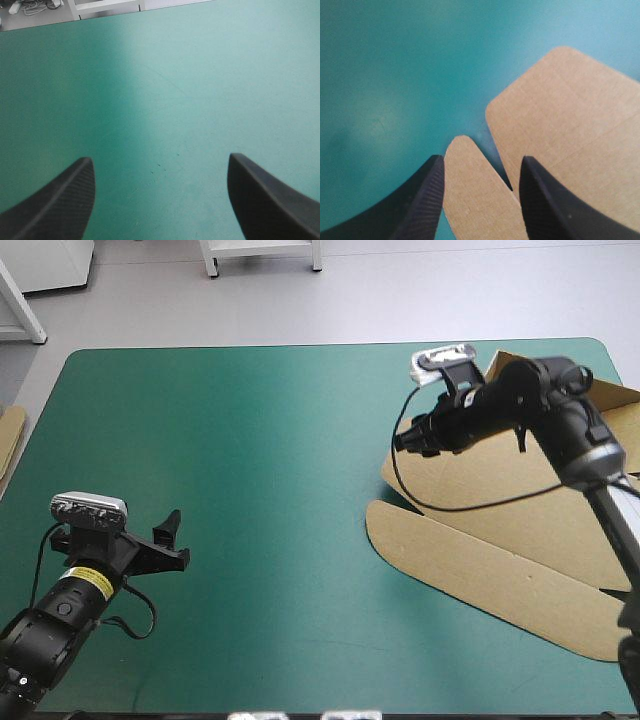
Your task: Fold the box
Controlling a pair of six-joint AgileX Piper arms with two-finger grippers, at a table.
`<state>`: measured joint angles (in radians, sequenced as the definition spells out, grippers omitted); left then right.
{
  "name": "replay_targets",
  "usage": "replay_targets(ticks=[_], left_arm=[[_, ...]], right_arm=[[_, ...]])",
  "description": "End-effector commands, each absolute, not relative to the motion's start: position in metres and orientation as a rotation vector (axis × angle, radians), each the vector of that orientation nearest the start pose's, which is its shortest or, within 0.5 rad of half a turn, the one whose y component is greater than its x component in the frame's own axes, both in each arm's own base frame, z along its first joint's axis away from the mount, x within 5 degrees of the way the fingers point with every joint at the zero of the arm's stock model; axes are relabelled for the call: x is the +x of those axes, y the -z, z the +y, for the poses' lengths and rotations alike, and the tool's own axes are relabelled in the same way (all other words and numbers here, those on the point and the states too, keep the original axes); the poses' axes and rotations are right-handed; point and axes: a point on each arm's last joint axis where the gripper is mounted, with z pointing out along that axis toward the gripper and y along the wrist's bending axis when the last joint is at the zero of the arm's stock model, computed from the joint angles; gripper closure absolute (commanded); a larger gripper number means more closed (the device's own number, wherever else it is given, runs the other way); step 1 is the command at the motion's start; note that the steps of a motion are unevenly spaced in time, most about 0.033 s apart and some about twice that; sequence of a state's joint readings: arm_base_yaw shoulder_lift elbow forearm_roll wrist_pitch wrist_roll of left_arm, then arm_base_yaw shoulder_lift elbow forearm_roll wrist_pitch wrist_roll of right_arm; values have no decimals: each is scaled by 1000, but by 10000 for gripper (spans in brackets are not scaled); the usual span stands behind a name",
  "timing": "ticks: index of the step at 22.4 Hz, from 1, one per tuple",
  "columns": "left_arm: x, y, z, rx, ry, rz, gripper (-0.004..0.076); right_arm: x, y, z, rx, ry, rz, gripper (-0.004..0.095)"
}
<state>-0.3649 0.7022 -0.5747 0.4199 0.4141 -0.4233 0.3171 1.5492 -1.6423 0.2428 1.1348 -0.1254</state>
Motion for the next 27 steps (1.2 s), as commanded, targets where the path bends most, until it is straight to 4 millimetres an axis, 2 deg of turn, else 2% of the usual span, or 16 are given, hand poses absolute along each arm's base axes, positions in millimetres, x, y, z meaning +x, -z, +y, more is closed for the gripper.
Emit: replay_targets(ticks=[1,3,7,10,15,17,18,21,22,26,27], left_arm=[[139,-325,-40,227,138,1880,196],[140,-326,-41,222,151,1875,196],[133,-333,-41,186,225,1820,196],[120,-337,-35,165,221,1809,196],[90,-338,-22,124,226,1834,196],[78,-340,-18,115,257,1812,196],[65,-341,-15,98,289,1798,196],[51,-330,-13,134,318,1858,220],[48,-323,-16,159,357,1873,258],[47,-316,-22,201,426,1854,351],[47,-316,-23,204,429,1854,353]], right_arm=[[273,-404,114,-455,-429,2280,482],[241,-389,109,-423,-478,2173,482],[204,-377,101,-416,-482,2045,482],[177,-372,91,-417,-478,1975,482],[138,-367,74,-416,-471,1895,482],[127,-358,69,-414,-471,1886,483],[116,-348,65,-401,-482,1883,483],[103,-332,59,-393,-481,1877,500],[99,-327,57,-397,-472,1872,526],[98,-325,54,-421,-428,1871,556],[98,-325,54,-421,-428,1871,556]])
